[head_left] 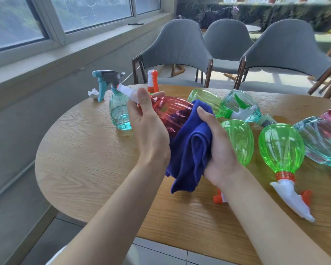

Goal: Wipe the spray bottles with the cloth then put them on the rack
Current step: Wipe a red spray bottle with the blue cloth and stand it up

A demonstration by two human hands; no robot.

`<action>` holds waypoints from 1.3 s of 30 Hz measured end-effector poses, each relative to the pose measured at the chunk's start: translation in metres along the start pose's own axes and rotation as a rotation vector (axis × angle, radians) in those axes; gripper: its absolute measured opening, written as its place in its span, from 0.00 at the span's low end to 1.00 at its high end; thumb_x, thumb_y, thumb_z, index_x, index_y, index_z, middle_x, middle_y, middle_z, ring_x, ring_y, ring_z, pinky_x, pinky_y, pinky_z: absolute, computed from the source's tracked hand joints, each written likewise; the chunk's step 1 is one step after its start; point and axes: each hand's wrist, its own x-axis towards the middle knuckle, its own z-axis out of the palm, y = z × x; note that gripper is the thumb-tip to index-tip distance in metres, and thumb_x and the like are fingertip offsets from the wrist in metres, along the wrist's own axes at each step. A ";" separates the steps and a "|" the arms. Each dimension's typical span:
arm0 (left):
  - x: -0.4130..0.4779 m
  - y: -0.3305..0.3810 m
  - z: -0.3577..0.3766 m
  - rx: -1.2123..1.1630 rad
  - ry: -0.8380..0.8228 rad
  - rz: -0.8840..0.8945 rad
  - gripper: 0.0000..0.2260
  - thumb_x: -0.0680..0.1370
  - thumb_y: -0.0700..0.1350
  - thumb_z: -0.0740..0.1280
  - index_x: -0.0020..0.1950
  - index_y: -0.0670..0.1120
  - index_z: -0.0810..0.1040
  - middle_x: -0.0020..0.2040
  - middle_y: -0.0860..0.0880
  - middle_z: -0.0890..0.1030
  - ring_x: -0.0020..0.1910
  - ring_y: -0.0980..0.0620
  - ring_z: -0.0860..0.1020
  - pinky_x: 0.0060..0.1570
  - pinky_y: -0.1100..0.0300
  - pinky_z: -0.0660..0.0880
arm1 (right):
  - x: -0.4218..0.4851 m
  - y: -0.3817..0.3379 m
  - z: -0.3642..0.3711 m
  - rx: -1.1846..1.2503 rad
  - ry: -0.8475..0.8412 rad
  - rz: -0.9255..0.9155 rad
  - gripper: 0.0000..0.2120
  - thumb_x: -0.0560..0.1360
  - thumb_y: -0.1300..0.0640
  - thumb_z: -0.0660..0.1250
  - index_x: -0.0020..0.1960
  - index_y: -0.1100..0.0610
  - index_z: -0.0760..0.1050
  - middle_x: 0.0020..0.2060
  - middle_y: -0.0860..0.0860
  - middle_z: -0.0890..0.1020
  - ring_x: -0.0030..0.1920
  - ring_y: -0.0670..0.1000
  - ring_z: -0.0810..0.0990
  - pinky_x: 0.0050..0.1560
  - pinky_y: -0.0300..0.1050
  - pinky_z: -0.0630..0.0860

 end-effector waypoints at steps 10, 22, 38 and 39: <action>0.019 0.002 -0.003 -0.121 -0.020 -0.048 0.17 0.90 0.55 0.57 0.62 0.43 0.77 0.39 0.48 0.87 0.38 0.51 0.85 0.42 0.55 0.83 | 0.009 0.005 -0.004 -0.488 0.054 -0.273 0.22 0.68 0.48 0.81 0.58 0.54 0.82 0.50 0.56 0.85 0.52 0.60 0.85 0.62 0.68 0.81; 0.021 -0.001 -0.008 -0.042 -0.078 0.003 0.17 0.90 0.57 0.56 0.57 0.48 0.78 0.41 0.50 0.88 0.43 0.49 0.85 0.57 0.43 0.85 | -0.005 0.005 0.002 -0.136 0.019 0.110 0.21 0.78 0.39 0.70 0.54 0.58 0.83 0.47 0.59 0.83 0.48 0.60 0.83 0.66 0.68 0.77; 0.025 -0.006 -0.009 -0.066 -0.047 -0.052 0.21 0.88 0.61 0.56 0.67 0.48 0.79 0.47 0.45 0.89 0.51 0.42 0.88 0.56 0.43 0.85 | -0.007 0.009 0.007 -0.263 0.023 0.007 0.22 0.80 0.36 0.66 0.44 0.54 0.84 0.41 0.56 0.84 0.41 0.56 0.84 0.51 0.52 0.82; 0.027 -0.008 -0.010 -0.084 -0.033 -0.074 0.24 0.88 0.62 0.57 0.70 0.46 0.78 0.52 0.41 0.88 0.54 0.39 0.88 0.56 0.41 0.85 | -0.004 0.010 0.008 -0.346 0.023 -0.055 0.21 0.80 0.37 0.66 0.42 0.53 0.82 0.40 0.55 0.82 0.41 0.55 0.82 0.51 0.53 0.80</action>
